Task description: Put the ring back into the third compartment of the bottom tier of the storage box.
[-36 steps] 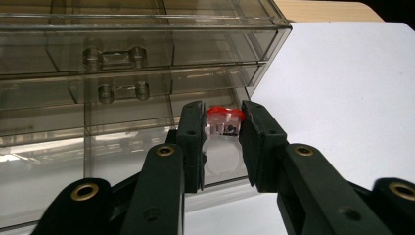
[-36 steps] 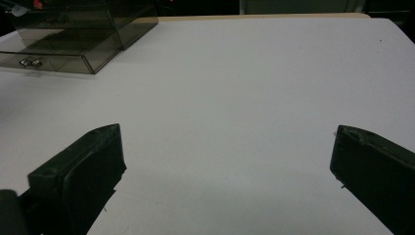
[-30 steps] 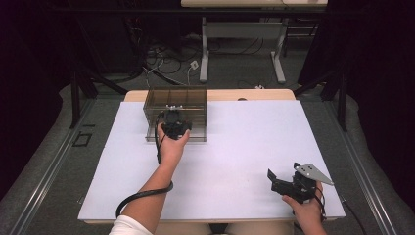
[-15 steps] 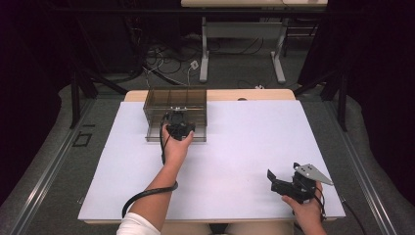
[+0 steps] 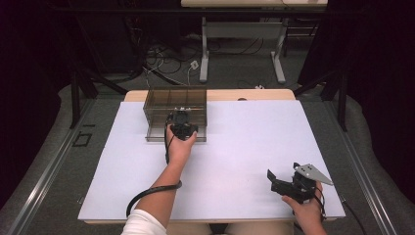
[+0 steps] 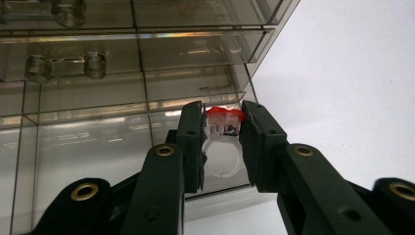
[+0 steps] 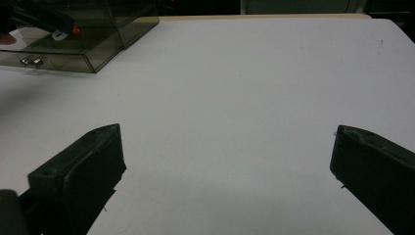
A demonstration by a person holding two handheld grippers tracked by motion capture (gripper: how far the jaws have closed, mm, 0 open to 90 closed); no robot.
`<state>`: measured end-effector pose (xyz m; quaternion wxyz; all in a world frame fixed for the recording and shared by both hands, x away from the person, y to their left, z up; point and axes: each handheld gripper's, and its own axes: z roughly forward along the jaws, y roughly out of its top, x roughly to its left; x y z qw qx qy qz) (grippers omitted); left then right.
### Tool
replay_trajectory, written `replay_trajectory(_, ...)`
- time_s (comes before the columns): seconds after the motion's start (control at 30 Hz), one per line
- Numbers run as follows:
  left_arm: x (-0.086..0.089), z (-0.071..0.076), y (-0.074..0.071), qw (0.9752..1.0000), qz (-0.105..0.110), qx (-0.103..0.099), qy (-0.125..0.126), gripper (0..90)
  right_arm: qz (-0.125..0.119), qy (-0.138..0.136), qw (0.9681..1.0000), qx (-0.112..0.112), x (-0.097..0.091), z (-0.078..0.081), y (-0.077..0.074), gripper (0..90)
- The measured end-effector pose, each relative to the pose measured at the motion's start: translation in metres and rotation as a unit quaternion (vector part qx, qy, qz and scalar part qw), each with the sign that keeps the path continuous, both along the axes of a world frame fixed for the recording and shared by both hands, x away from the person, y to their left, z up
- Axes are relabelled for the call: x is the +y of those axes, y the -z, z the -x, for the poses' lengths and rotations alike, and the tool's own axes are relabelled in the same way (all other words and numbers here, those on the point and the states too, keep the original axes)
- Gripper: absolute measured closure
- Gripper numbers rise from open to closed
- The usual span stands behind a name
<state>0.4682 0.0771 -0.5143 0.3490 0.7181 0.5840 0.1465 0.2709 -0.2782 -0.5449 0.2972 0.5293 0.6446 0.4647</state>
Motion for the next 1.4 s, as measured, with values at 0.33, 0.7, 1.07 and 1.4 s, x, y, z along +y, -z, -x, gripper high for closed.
replay_trajectory(0.33, -0.002, -0.005, 0.006, 0.9999, -0.008, 0.011, -0.006, 71.4, -0.002, 0.000, 1.0000, -0.003, 0.000, 0.000, 0.000, 0.0)
replay_trajectory(0.7, -0.003, -0.007, 0.010, 0.9996, -0.014, 0.020, -0.010, 70.9, -0.001, -0.001, 1.0000, -0.003, 0.000, 0.000, 0.000, 0.0)
replay_trajectory(1.07, -0.001, -0.006, 0.014, 0.9997, -0.012, 0.019, -0.012, 66.2, 0.001, 0.000, 1.0000, 0.001, 0.000, 0.000, 0.000, 0.0)
replay_trajectory(1.4, 0.002, -0.004, 0.013, 0.9998, -0.002, 0.016, -0.007, 56.9, 0.000, 0.000, 1.0000, -0.001, 0.001, 0.000, 0.001, 0.0)
